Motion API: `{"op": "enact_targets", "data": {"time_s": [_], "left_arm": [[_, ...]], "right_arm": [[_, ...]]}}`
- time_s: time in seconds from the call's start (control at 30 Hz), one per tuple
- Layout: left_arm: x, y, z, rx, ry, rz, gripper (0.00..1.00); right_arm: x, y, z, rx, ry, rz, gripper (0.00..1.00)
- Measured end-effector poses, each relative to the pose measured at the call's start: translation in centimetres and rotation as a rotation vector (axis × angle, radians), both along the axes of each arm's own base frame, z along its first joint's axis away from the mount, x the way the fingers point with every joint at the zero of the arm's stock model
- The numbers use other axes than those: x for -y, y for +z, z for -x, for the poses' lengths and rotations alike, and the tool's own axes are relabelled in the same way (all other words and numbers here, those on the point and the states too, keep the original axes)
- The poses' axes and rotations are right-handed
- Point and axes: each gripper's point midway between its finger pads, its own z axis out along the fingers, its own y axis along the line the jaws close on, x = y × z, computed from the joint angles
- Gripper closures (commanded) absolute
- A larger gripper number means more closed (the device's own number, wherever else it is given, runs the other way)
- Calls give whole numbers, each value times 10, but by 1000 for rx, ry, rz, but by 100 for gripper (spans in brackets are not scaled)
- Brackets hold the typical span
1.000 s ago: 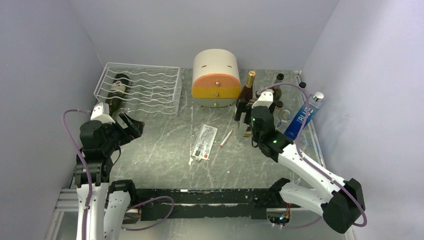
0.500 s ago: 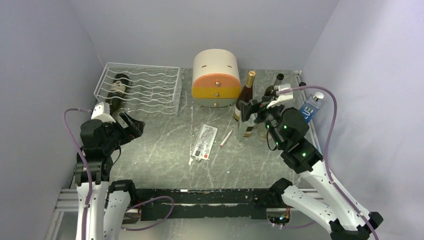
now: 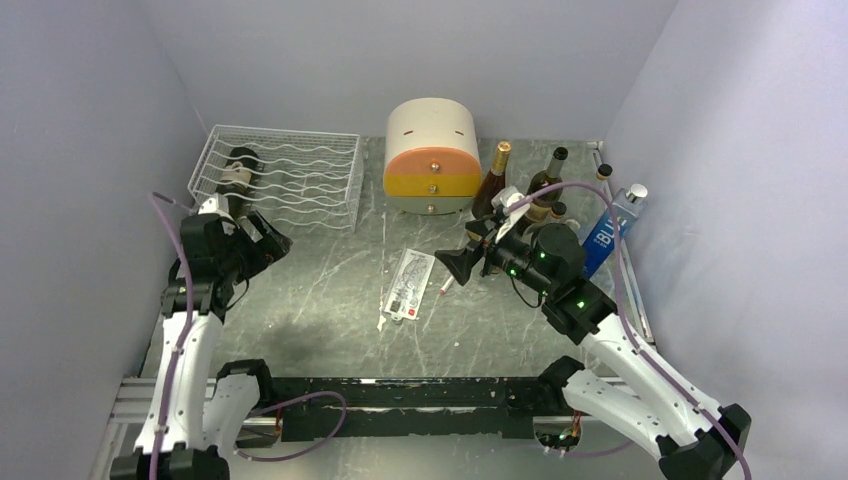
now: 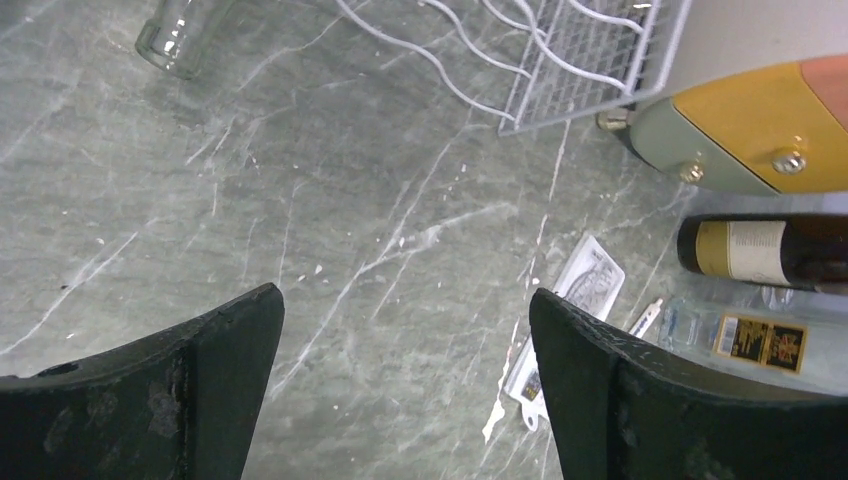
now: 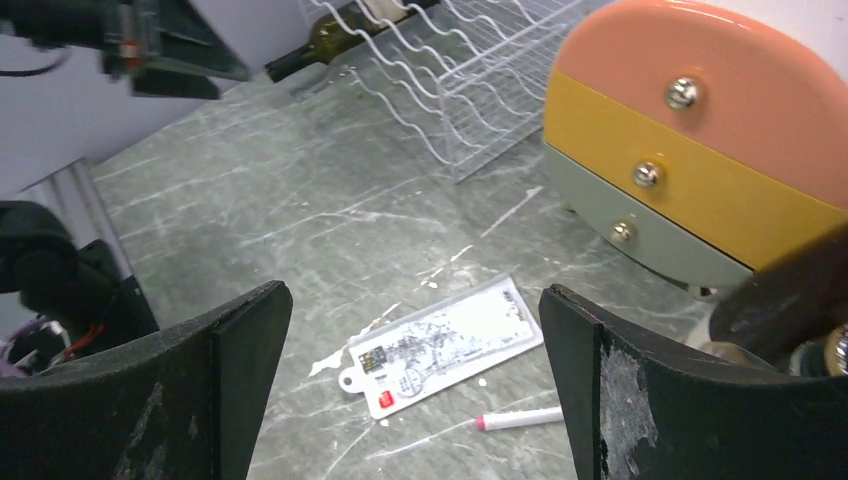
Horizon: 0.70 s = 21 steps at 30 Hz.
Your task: Take the wine bottle off the wine rack
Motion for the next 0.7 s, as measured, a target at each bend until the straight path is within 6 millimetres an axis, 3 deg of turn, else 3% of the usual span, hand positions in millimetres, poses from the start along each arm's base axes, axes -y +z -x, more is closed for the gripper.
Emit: {"op": "enact_targets", "data": {"time_s": [0.13, 0.37, 0.7], "left_arm": [[-7, -28, -17, -37, 67, 96, 4], [-44, -80, -27, -21, 273, 400, 5], [-62, -94, -50, 85, 368, 541, 0]], "right_arm": [[-6, 6, 10, 19, 64, -20, 0], [-1, 19, 25, 71, 92, -57, 0], [-1, 26, 30, 97, 108, -75, 0]]}}
